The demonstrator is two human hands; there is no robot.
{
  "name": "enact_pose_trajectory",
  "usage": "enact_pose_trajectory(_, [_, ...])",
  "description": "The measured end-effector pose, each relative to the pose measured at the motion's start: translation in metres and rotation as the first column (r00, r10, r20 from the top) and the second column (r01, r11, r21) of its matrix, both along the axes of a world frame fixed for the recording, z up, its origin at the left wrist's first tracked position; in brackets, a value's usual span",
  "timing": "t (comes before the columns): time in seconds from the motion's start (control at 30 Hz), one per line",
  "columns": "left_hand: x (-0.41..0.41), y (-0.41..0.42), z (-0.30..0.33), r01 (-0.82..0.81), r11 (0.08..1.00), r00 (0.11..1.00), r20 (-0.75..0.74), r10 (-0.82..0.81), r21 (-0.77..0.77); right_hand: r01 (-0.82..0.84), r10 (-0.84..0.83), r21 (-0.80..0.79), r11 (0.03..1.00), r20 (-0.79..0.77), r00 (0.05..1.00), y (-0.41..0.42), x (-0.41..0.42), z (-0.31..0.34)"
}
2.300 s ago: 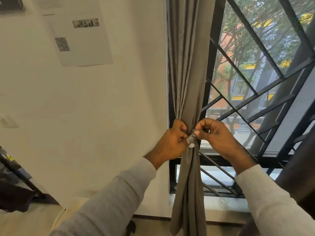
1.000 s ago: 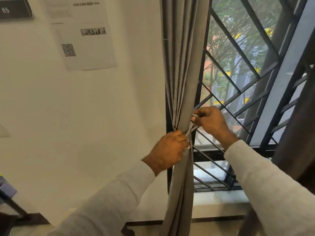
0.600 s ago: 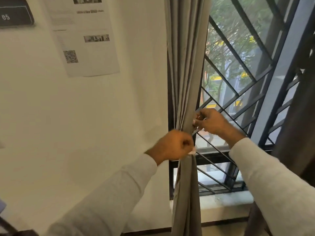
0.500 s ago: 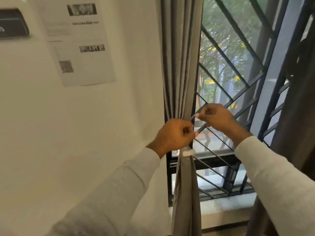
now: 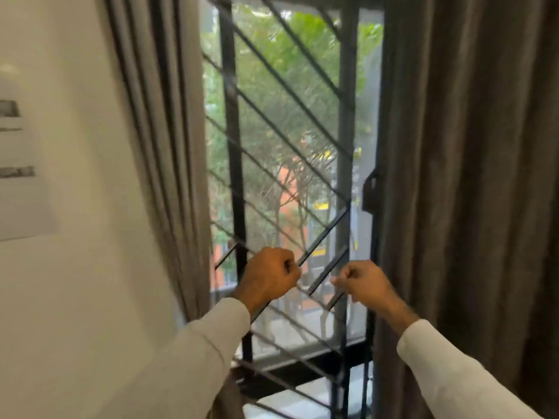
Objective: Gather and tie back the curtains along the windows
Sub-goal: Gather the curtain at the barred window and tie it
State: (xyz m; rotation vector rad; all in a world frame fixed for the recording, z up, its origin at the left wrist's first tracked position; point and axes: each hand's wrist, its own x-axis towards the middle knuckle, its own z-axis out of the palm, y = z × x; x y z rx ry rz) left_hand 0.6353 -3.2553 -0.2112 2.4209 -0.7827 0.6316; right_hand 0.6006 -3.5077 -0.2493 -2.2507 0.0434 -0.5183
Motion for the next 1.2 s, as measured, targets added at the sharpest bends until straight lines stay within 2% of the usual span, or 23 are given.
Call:
enact_pose_trajectory(0.17, [0.026, -0.097, 0.081, -0.029, 0.999, 0.997, 0.07, 0.027, 0.025, -0.006, 0.011, -0.032, 0.999, 0.151, 0.988, -0.098, 0.018, 0.092])
enact_pose_trajectory(0.37, [0.037, -0.167, 0.22, -0.046, 0.999, 0.951, 0.306, 0.047, -0.012, 0.006, 0.029, -0.089, 0.996, 0.389, 0.921, -0.156, 0.015, 0.238])
enact_pose_trajectory(0.43, [0.036, -0.182, 0.264, -0.046, 0.998, 0.91, 0.41, 0.055, -0.031, 0.046, 0.004, -0.089, 0.995, 0.497, 0.867, -0.169, 0.012, 0.28])
enact_pose_trajectory(0.53, [0.028, -0.203, 0.323, 0.008, 0.995, 0.821, 0.569, 0.053, -0.104, 0.089, -0.071, 0.006, 0.996, 0.652, 0.755, -0.184, 0.013, 0.337])
enact_pose_trajectory(0.63, [0.023, -0.216, 0.373, 0.075, 0.979, 0.734, 0.675, 0.076, -0.192, 0.146, -0.128, 0.038, 0.989, 0.721, 0.681, -0.189, 0.018, 0.386])
enact_pose_trajectory(0.73, [0.017, -0.229, 0.419, 0.106, 0.962, 0.679, 0.725, 0.114, -0.25, 0.151, -0.121, 0.028, 0.988, 0.747, 0.654, -0.192, 0.025, 0.428])
enact_pose_trajectory(0.87, [0.01, -0.239, 0.467, 0.058, 0.926, 0.604, 0.752, 0.265, -0.373, 0.345, -0.195, -0.019, 0.938, 0.795, 0.574, -0.198, 0.033, 0.469])
enact_pose_trajectory(0.97, [0.014, -0.244, 0.492, 0.075, 0.885, 0.622, 0.715, 0.319, -0.46, 0.443, -0.266, 0.008, 0.897, 0.809, 0.524, -0.198, 0.035, 0.484])
enact_pose_trajectory(1.2, [0.017, -0.264, 0.533, -0.118, 0.89, 0.552, 0.716, 0.427, -0.44, 0.608, -0.319, -0.057, 0.792, 0.809, 0.493, -0.198, 0.05, 0.494])
